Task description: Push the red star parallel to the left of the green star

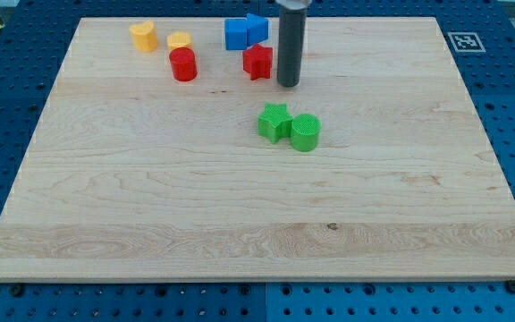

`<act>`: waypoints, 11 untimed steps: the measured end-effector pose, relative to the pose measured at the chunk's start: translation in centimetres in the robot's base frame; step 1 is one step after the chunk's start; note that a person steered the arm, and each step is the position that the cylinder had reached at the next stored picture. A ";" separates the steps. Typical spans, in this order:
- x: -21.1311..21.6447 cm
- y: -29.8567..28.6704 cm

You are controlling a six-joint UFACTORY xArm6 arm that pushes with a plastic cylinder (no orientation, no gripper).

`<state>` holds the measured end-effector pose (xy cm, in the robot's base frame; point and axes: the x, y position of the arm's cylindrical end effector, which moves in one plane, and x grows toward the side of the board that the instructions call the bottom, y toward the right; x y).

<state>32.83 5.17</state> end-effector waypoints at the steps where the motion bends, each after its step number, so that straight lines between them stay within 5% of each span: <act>1: -3.4 1.2; 2: -5.1 -1.0; 4: -0.4 -9.7; 7: 0.0 -7.6; 9: 5.4 -12.4; 11: 5.0 -8.7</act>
